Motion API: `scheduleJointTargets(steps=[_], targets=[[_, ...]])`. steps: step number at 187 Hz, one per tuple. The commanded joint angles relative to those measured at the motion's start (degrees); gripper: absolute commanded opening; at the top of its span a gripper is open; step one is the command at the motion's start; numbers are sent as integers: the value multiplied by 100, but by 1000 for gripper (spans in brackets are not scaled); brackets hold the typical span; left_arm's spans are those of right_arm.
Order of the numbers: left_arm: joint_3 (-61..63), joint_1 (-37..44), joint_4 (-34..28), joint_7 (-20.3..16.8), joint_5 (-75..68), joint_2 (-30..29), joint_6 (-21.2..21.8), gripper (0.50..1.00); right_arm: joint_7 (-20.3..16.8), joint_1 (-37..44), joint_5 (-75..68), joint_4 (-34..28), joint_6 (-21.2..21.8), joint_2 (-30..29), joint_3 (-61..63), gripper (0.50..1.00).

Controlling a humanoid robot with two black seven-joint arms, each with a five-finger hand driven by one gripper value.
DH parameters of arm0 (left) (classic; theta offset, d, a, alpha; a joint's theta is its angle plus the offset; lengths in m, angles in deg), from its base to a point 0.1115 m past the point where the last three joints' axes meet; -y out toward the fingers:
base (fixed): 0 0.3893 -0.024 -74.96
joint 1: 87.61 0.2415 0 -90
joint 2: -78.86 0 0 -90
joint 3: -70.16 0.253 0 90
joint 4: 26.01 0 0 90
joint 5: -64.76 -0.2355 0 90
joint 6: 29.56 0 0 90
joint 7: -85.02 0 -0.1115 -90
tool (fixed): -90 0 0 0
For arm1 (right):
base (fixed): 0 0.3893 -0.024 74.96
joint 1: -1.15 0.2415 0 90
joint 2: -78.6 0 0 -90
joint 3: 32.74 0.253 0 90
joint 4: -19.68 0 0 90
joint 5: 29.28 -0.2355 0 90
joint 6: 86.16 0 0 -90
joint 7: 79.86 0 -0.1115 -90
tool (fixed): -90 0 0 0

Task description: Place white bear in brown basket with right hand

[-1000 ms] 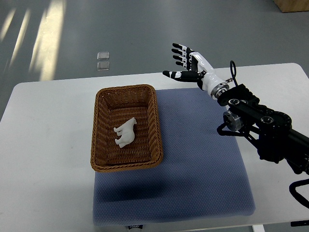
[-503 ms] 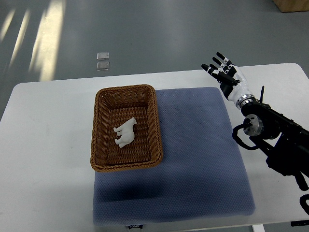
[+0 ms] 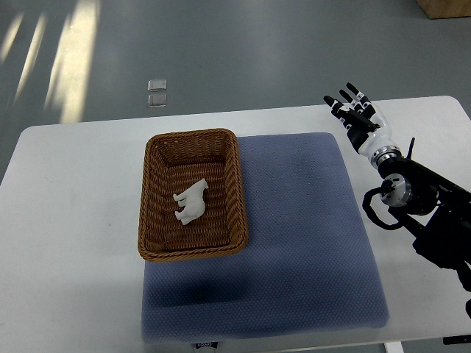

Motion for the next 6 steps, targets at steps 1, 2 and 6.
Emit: scheduleJointTargets(steps=[1,2,6], targets=[[0,0,0,0,-2,0,-1,1000,0,0,1,-4,0,22,-8,926],[0,0,0,0,-2,0,-1,1000,0,0,1,-4,0,22,-8,926],[0,0,0,0,-2,0,-1,1000,0,0,10,-4,0,22,1,926]])
